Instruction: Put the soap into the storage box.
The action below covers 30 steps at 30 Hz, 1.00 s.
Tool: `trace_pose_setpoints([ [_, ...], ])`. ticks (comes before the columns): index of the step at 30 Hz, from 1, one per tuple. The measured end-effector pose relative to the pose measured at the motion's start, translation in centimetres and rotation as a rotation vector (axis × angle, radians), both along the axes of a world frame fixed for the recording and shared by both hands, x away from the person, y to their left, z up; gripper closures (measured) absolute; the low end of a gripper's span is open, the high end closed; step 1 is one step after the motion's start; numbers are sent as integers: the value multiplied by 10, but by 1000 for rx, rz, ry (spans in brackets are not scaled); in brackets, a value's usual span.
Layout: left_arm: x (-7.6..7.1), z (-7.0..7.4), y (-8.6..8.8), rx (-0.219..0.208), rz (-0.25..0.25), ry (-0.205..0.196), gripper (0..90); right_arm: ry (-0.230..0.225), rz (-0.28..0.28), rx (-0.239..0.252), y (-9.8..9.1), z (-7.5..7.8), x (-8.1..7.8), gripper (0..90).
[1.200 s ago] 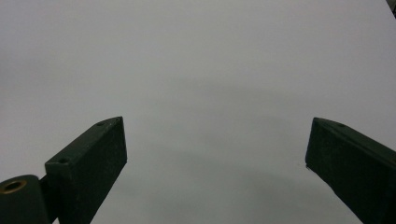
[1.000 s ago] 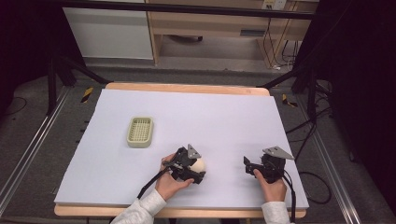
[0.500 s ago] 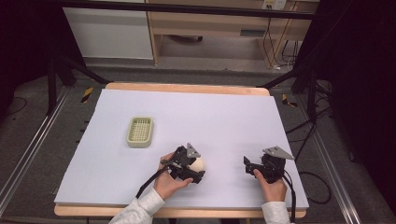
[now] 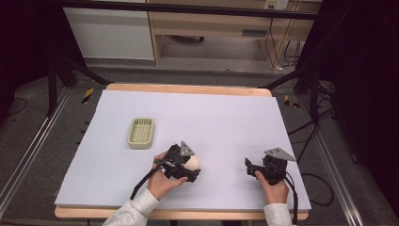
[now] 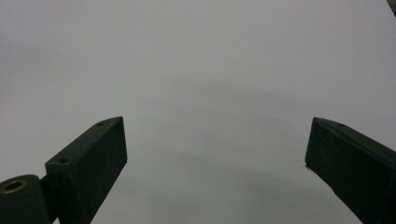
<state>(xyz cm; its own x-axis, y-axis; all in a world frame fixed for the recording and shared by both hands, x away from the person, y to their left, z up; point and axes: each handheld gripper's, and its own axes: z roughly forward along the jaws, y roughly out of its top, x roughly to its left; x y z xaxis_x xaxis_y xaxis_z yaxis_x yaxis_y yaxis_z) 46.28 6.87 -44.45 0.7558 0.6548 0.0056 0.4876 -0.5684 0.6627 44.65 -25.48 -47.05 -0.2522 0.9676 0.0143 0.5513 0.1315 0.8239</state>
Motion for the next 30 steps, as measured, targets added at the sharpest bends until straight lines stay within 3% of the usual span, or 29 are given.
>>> trace_pose_setpoints([
  [30, 5, 17, 51, -4, 69, -7, 228, 3, 2, 0, 1, 0, 0, 59],
])
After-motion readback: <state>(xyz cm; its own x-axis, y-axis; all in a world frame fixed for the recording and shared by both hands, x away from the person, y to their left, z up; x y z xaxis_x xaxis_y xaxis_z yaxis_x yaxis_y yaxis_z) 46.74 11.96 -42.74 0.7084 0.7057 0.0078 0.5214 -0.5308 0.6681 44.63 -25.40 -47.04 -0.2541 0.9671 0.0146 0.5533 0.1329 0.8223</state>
